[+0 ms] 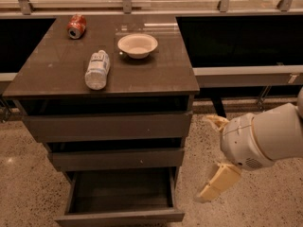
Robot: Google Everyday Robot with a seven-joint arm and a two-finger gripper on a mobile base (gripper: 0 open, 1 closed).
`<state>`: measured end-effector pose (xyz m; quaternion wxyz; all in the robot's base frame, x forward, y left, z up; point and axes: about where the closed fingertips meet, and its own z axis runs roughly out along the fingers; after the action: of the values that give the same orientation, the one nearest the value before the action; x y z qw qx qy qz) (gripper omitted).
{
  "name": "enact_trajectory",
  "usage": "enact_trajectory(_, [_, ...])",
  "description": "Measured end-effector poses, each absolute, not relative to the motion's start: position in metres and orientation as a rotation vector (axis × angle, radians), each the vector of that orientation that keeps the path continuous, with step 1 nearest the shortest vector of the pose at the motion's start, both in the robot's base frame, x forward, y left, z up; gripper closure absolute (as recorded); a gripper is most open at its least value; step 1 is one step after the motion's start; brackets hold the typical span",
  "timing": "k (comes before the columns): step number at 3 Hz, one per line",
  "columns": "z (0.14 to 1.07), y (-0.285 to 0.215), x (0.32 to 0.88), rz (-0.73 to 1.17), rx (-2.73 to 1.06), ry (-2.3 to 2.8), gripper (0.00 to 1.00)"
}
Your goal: Close bottom drawer
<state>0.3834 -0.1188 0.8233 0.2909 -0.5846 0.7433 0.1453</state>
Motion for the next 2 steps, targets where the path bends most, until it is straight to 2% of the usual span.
enact_trajectory(1, [0.796, -0.11, 0.405, 0.475, -1.536, 1.967, 0.0])
enact_trajectory(2, [0.732, -0.091, 0.415, 0.657, -1.419, 1.897, 0.0])
